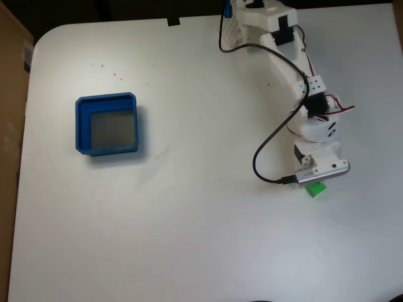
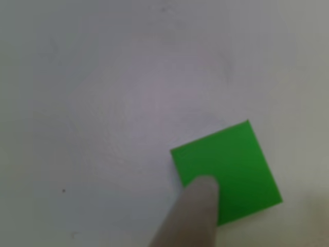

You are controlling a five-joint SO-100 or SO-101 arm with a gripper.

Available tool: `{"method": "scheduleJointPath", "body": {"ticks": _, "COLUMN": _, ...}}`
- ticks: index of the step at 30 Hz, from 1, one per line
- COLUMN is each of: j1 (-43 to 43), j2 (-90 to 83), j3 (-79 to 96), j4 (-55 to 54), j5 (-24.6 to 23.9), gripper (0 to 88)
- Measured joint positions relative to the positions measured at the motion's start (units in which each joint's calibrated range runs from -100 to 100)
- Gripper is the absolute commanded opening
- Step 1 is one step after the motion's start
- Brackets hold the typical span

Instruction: Pick up green cube and drop it in the blue box

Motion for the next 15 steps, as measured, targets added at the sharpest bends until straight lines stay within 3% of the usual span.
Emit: {"method": "scheduleJointPath", "body": {"ticks": 15, "j1": -1.4, "j2": 0.0, "j3": -0.1, "j4": 0.0, "j5": 0.0, "gripper": 21.2}}
